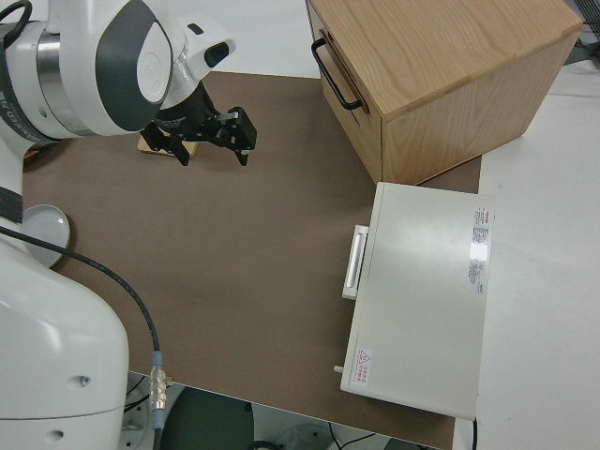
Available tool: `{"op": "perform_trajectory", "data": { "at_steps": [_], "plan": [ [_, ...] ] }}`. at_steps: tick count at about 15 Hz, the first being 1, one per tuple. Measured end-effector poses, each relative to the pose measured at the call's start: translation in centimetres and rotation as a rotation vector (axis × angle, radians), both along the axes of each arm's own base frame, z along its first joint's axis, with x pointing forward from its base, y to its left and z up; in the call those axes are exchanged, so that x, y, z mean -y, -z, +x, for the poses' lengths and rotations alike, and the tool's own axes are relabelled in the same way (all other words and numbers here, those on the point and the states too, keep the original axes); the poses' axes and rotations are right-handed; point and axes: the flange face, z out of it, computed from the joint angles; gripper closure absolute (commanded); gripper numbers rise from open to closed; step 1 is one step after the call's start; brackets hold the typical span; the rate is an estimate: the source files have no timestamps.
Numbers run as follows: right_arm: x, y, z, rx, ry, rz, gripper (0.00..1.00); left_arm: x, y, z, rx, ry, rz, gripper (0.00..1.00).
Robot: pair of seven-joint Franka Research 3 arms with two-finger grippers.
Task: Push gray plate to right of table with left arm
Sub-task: 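Move the left gripper down beside the gray plate's edge nearest it, then push the gray plate with the left gripper across the table toward the toaster oven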
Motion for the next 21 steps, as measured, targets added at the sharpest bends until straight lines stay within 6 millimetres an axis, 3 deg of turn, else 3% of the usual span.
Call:
{"op": "perform_trajectory", "data": {
  "at_steps": [4,5,9,11,21],
  "plan": [
    [0.0,0.0,0.0,0.0,0.0,0.0,0.017,0.0,1.4,0.3,0.016,-0.007,-0.005,0.03],
    [0.0,0.0,0.0,0.0,0.0,0.0,0.017,0.0,1.6,0.3,0.019,-0.012,-0.009,0.08],
    [0.0,0.0,0.0,0.0,0.0,0.0,0.017,0.0,1.8,0.2,0.022,-0.017,-0.012,0.72],
    [0.0,0.0,0.0,0.0,0.0,0.0,0.017,0.0,1.8,0.2,0.023,-0.017,-0.012,0.97],
    [0.0,0.0,0.0,0.0,0.0,0.0,0.017,0.0,1.3,0.2,0.037,-0.039,-0.028,1.0]
  ]
}}
